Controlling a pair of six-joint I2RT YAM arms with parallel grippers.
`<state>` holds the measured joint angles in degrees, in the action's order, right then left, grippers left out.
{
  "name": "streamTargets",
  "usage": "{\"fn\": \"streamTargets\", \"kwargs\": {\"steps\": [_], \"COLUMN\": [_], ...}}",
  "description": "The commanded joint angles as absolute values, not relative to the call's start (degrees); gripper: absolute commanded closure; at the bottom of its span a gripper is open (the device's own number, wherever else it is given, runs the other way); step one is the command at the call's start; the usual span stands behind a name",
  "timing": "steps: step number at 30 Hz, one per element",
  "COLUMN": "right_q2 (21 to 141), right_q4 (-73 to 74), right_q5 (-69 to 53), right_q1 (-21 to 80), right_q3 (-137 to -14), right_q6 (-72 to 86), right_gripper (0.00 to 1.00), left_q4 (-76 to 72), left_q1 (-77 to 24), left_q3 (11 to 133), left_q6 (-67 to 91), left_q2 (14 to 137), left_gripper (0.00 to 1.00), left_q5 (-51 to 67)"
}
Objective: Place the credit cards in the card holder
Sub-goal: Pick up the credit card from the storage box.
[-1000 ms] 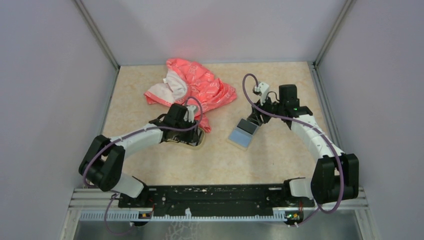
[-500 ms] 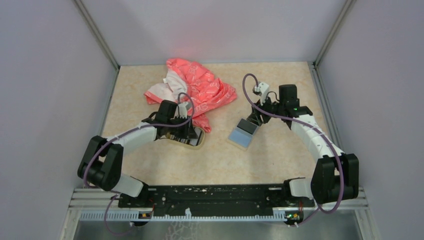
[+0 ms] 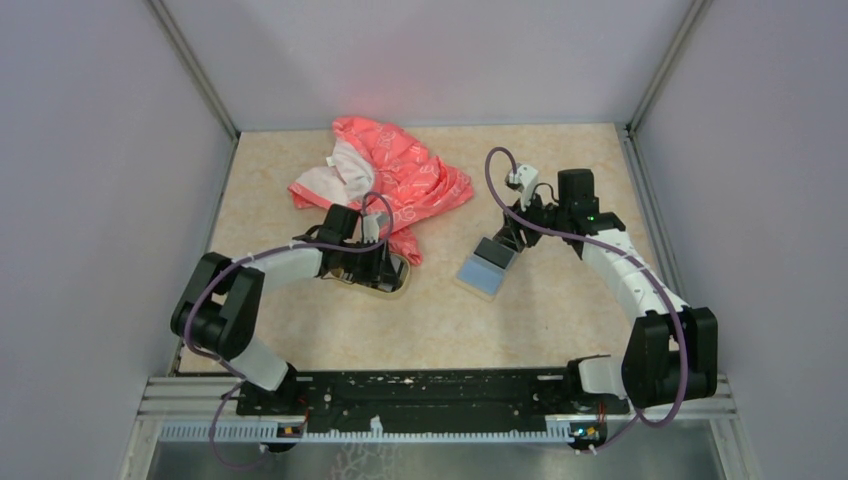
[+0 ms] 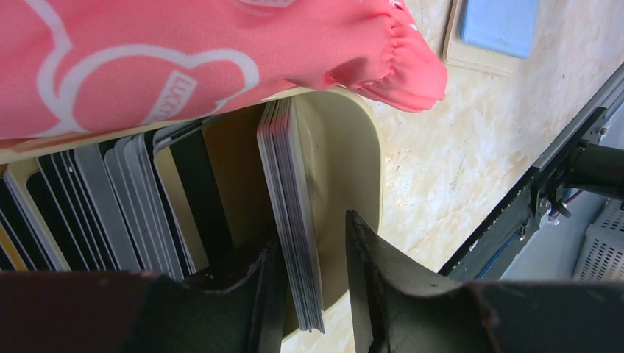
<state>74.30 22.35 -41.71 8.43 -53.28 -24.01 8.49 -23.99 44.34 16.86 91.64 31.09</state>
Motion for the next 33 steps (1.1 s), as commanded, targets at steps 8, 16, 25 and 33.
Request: {"fn": "streamTargets", "kwargs": {"steps": [8, 16, 25, 33], "right_q2": [73.6, 73.5, 73.4, 73.6], "right_q4": [21.3, 21.4, 21.4, 21.5], "right_q5": [-43.3, -43.3, -43.4, -43.5], "right_q1": [8.0, 8.0, 8.1, 8.0], "right_q3": [-53.9, -53.8, -53.9, -53.9], "right_q6": [-24.7, -24.9, -24.9, -25.0], "right_gripper": [0.5, 0.5, 0.5, 0.5], "left_q4": [7.6, 6.1, 5.9, 7.0], "left_q1": [-23.5, -21.1, -19.6, -19.1], "left_q3": [45.7, 44.5, 43.9, 43.7], "left_q6": [16.8, 17.7, 17.7, 17.6], "left_q2": [90.4, 87.5, 86.6, 84.9], "left_gripper": [0.64, 0.68, 0.68, 0.69], "left_q5": [31.2, 34.8, 36.5, 34.1]}}
